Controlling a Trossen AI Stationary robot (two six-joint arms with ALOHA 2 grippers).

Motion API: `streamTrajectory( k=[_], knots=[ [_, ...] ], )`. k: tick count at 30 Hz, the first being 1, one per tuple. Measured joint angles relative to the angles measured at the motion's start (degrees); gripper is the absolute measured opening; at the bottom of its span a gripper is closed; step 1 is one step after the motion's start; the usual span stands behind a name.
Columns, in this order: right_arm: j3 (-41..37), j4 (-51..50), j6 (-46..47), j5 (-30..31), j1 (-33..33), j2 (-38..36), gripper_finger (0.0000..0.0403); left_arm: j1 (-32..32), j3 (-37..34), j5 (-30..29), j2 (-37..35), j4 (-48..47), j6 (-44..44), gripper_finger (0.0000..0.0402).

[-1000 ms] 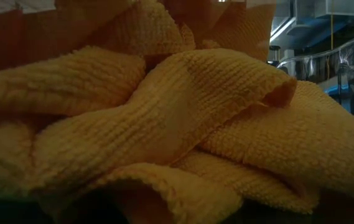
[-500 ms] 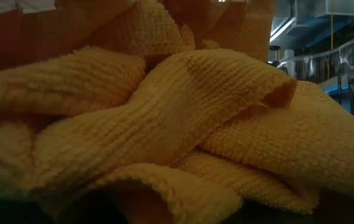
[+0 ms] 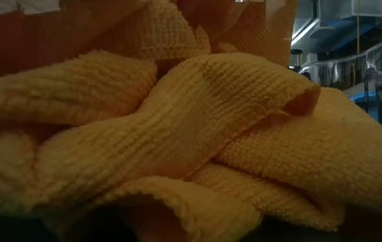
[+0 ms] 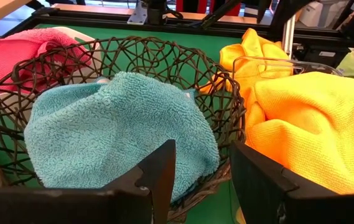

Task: Sort microfiber towel by color & place in baskets
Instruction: Put the orange microfiber towel into the transparent bin

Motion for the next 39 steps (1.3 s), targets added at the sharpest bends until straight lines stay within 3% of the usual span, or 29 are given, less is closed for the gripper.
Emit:
streamTrajectory(
  k=[12, 28, 32, 39],
  knots=[
    [-18.4, 19.5, 0.2, -2.1, 1.4, 0.0, 0.0198, 0.0, 0.0, 0.0, 0.0, 0.0, -0.1, 0.0144],
    [-27.5, 31.1, 0.2, -3.0, 1.4, -0.3, 0.0194, 0.0, 0.0, 0.0, 0.0, 0.0, -0.1, 0.0144],
    [-27.5, 31.5, 0.2, -3.3, 1.4, -0.3, 0.0162, 0.0, 0.0, 0.0, 0.0, 0.0, -0.1, 0.0144],
    [-27.5, 32.2, 0.2, -4.2, 1.4, -0.2, 0.0056, 0.0, 0.0, 0.0, 0.0, 0.0, -0.1, 0.0144]
  ],
)
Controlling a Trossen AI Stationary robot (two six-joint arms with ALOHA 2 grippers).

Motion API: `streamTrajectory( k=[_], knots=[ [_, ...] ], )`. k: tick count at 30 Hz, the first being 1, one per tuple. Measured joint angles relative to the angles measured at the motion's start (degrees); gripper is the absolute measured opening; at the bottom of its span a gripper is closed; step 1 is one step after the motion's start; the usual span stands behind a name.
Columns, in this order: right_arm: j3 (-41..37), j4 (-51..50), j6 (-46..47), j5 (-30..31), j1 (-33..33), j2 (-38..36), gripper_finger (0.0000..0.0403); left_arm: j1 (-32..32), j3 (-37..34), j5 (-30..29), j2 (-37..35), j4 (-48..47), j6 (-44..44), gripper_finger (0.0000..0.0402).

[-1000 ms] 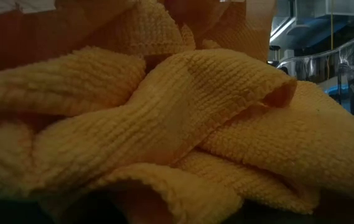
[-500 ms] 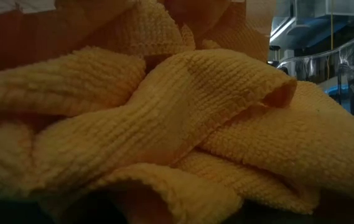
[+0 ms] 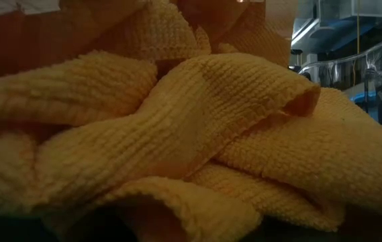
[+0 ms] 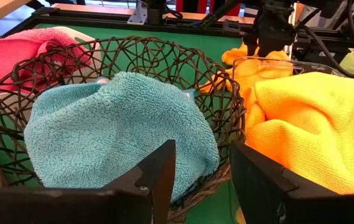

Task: Sort microfiber towel by color & place in baskets
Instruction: Put the orange microfiber towel into the transparent bin

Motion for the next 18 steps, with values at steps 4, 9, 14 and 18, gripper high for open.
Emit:
streamTrajectory(
  k=[4, 9, 14, 18],
  knots=[
    [0.9, -0.9, 0.0, -1.2, 0.0, 0.2, 0.0010, 0.0, 0.0, 0.0, 0.0, 0.0, 0.0, 0.0144],
    [6.0, -6.4, 0.0, -1.5, -0.8, 0.5, 0.0028, 0.0, 0.0, 0.0, 0.0, 0.0, 0.0, 0.0144],
    [14.2, -18.4, -3.6, -0.9, -2.1, 0.5, 0.0013, 0.0, 0.0, 0.0, 0.0, 0.0, 0.0, 0.0144],
    [22.8, -27.5, -6.1, 0.8, -3.7, 0.4, 0.0008, 0.0, 0.0, 0.0, 0.0, 0.0, 0.0, 0.0144]
  ],
)
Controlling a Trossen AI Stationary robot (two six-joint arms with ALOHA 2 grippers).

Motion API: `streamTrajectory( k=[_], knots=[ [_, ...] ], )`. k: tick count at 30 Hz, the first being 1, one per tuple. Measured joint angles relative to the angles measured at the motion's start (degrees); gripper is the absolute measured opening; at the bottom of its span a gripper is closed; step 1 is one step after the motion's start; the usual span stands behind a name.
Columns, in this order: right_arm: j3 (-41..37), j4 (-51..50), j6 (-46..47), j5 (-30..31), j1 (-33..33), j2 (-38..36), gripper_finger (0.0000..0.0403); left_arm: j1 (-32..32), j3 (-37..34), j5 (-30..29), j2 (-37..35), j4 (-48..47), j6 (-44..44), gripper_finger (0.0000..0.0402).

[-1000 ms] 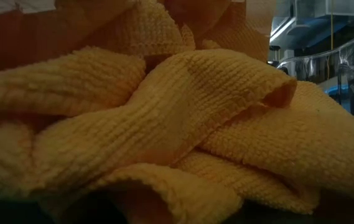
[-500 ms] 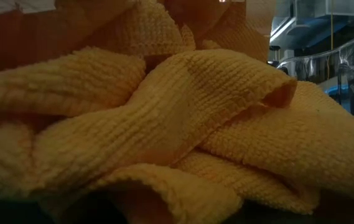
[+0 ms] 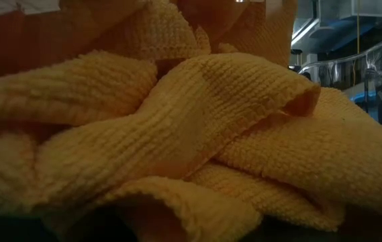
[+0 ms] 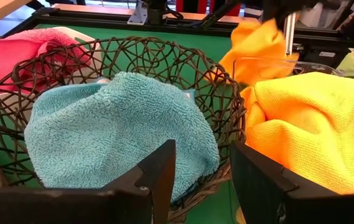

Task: Sort microfiber towel by color & place in baskets
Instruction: Put the orange microfiber towel into the transparent bin

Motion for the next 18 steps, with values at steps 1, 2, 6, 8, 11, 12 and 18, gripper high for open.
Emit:
streamTrajectory(
  k=[1, 2, 6, 8, 11, 12, 18],
  knots=[
    [2.2, -1.7, -1.1, 1.0, -0.4, 0.0, 0.0011, 0.0, 0.0, 0.0, 0.0, 0.0, 0.0, 0.0144],
    [4.5, -3.5, -2.1, 2.2, -0.9, 0.0, 0.0014, 0.0, 0.0, 0.0, 0.0, 0.0, 0.0, 0.0144],
    [14.4, -8.7, -7.2, 7.4, -2.6, 0.0, 0.0013, 0.0, 0.0, 0.0, 0.0, 0.0, 0.0, 0.0144],
    [19.5, -11.1, -9.5, 9.8, -3.4, -0.1, 0.0008, 0.0, 0.0, 0.0, 0.0, 0.0, 0.0, 0.0144],
    [27.3, -12.3, -14.0, 13.8, -4.3, -0.2, 0.0005, 0.0, 0.0, 0.0, 0.0, 0.0, 0.0, 0.0144],
    [29.8, -12.2, -16.0, 15.3, -4.3, -0.2, 0.0007, 0.0, 0.0, 0.0, 0.0, 0.0, 0.0, 0.0144],
    [41.4, -6.6, -29.0, 22.8, -5.8, -0.3, 0.0013, 0.0, 0.0, 0.0, 0.0, 0.0, 0.0, 0.0144]
  ],
)
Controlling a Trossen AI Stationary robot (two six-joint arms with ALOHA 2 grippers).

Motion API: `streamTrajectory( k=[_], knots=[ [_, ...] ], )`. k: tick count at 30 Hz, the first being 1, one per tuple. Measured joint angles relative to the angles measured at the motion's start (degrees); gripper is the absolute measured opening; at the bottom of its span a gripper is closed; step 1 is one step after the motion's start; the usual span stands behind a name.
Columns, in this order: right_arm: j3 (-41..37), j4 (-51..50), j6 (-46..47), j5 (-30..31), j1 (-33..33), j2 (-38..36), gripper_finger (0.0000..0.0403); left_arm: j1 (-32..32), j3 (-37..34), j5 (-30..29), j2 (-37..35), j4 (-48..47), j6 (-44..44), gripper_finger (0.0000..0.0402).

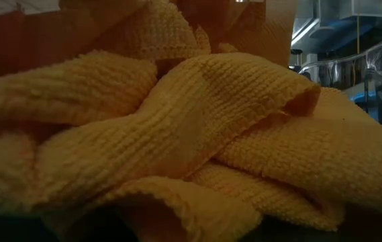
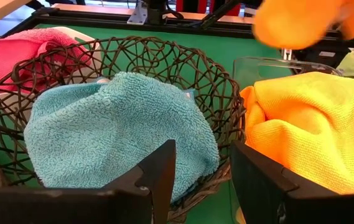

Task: Sort microfiber towel by color & place in baskets
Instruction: Put the orange microfiber towel into the transparent bin

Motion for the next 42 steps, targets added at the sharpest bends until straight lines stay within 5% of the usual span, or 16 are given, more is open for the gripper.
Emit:
streamTrajectory(
  k=[6, 11, 16, 25, 42],
  knots=[
    [3.3, 12.2, -10.8, 0.6, -2.8, -0.1, 0.0008, 0.0, 0.0, 0.0, 0.0, 0.0, 0.0, 0.0144],
    [3.2, 17.7, -16.0, -7.5, -5.3, 0.4, 0.0012, 0.0, 0.0, 0.0, 0.0, 0.0, 0.0, 0.0144],
    [2.1, 18.6, -16.1, -8.5, -7.3, 1.2, 0.0013, 0.0, 0.0, 0.0, 0.0, 0.0, 0.0, 0.0144],
    [-7.7, 20.6, -15.7, -7.9, -8.9, 1.2, 0.0014, 0.0, 0.0, 0.0, 0.0, 0.0, 0.0, 0.0144],
    [-30.9, 23.5, -10.7, -19.3, -12.2, 1.3, 0.0014, 0.0, 0.0, 0.5, 0.0, 1.1, 0.0, 0.0144]
  ],
)
